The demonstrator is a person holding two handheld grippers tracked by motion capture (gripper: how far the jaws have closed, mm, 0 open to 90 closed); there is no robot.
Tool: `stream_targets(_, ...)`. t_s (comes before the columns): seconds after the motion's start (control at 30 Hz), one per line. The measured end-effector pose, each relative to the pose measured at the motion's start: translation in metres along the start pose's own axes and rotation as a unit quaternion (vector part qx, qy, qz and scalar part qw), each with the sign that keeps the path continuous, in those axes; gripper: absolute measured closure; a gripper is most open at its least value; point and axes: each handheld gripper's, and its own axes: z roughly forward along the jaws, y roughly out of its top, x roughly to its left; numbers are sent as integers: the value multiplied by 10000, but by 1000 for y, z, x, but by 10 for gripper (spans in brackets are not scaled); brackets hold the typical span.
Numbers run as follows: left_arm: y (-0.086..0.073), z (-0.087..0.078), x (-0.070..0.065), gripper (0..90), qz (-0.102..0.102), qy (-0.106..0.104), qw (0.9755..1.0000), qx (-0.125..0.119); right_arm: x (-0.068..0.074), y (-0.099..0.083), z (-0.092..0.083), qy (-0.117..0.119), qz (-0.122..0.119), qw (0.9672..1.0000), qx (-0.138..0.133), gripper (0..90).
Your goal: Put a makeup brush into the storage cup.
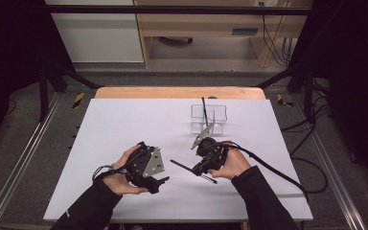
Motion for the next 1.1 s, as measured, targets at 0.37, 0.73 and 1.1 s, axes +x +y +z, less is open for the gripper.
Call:
stream_targets(0.37,13,8,-7,122,525,15,9986,89,-2,1,3,40,-1,10000,-4,845)
stream_targets(0.73,23,17,-14,153,1073,9,9940,222,-3,2,4,93,58,9999,-5,845)
stream_targets(1.1,30,29,-22,210,1580,-63,9867,375,-3,2,6,143,49,9999,46,845)
